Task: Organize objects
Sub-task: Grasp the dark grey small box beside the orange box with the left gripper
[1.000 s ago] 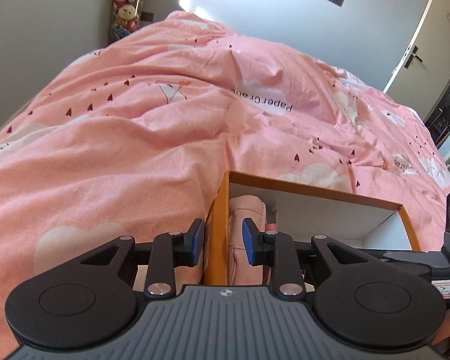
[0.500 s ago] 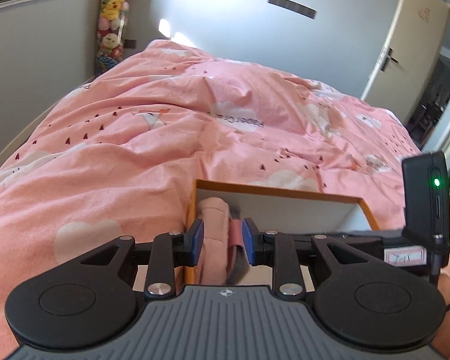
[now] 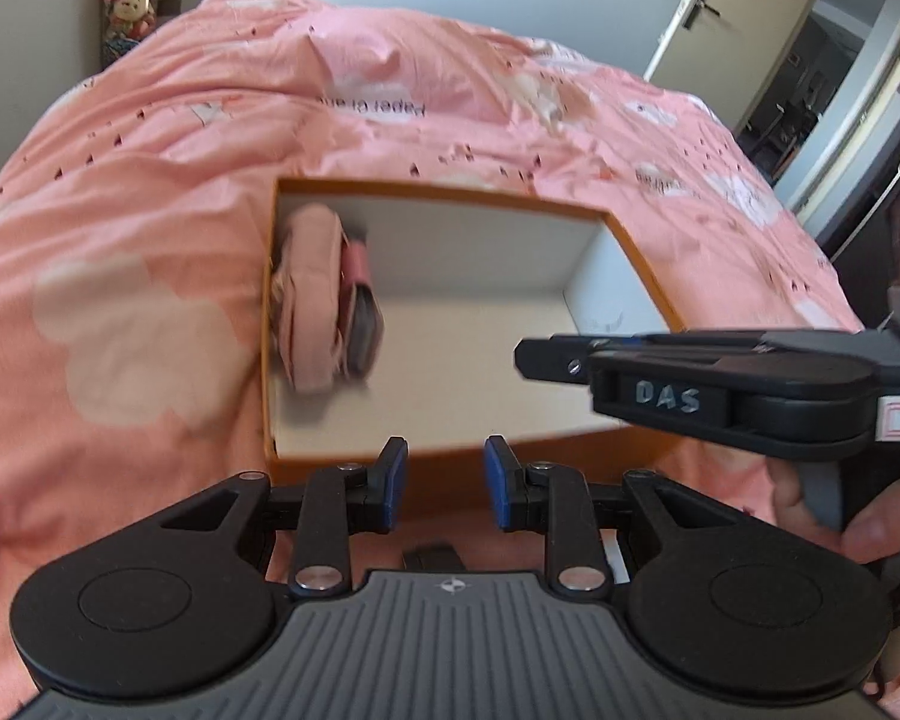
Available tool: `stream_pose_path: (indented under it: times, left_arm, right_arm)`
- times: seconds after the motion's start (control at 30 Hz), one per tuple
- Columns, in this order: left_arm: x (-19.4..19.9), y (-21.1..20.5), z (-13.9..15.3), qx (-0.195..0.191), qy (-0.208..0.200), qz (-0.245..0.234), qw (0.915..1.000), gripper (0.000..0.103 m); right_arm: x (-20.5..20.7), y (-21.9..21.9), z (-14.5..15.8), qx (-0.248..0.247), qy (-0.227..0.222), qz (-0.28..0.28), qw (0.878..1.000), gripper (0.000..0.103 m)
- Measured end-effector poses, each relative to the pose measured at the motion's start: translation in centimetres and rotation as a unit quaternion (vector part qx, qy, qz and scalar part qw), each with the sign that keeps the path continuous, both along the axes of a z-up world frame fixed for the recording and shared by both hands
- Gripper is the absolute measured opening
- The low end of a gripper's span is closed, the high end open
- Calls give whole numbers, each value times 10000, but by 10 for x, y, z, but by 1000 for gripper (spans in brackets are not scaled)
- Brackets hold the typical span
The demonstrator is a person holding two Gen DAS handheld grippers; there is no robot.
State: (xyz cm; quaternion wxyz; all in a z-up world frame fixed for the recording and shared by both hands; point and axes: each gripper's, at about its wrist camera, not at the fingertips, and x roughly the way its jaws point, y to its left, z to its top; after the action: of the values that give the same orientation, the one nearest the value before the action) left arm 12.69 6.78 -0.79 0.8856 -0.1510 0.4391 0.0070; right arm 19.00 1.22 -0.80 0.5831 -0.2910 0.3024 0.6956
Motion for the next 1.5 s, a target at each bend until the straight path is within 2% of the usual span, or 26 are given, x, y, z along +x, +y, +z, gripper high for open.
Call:
stream_pose_path:
  times: [0.23,0.4,0.67,0.8,1.0,1.03,1.1,1.2,1.37,1.5]
  left_arm:
    - [-15,-7,-17,92,389,-185,9990,31]
    - [-22,-3,-23,15,526,-179,9985,39]
    - [-20,2,-44,-554,846,-117,9948,52]
    - [-16,-8,-58,-451,1051,-171,9933,54]
    - [-12,-10,-77,-610,1148,-112,9915,53]
    - [-12,-10,-80,-629,1159,-105,9912,51]
    - [-11,-10,-83,-623,1171,-80,9911,41]
    - [-13,-6,-85,-703,1143,-16,9910,40]
    - [-23,-2,-73,-416,1215,-98,9917,38]
    - [-30,-2,-62,-36,1195,-97,9928,38]
  right_arm:
    - [3,-46,-3,46,-231,-121,9996,17]
    - [3,-64,-13,-193,-142,-201,9995,17]
    - [12,-68,-38,-690,63,-515,9963,17]
    - [12,-66,-47,-859,112,-523,9949,17]
    - [12,-64,-54,-1023,156,-578,9929,18]
    - [11,-64,-55,-1042,157,-560,9928,18]
    - [8,-63,-57,-1084,146,-530,9926,18]
    - [7,-62,-60,-1162,164,-503,9918,18]
    - [4,-61,-63,-1308,179,-372,9906,18]
    - [-10,-61,-68,-1468,116,-81,9891,18]
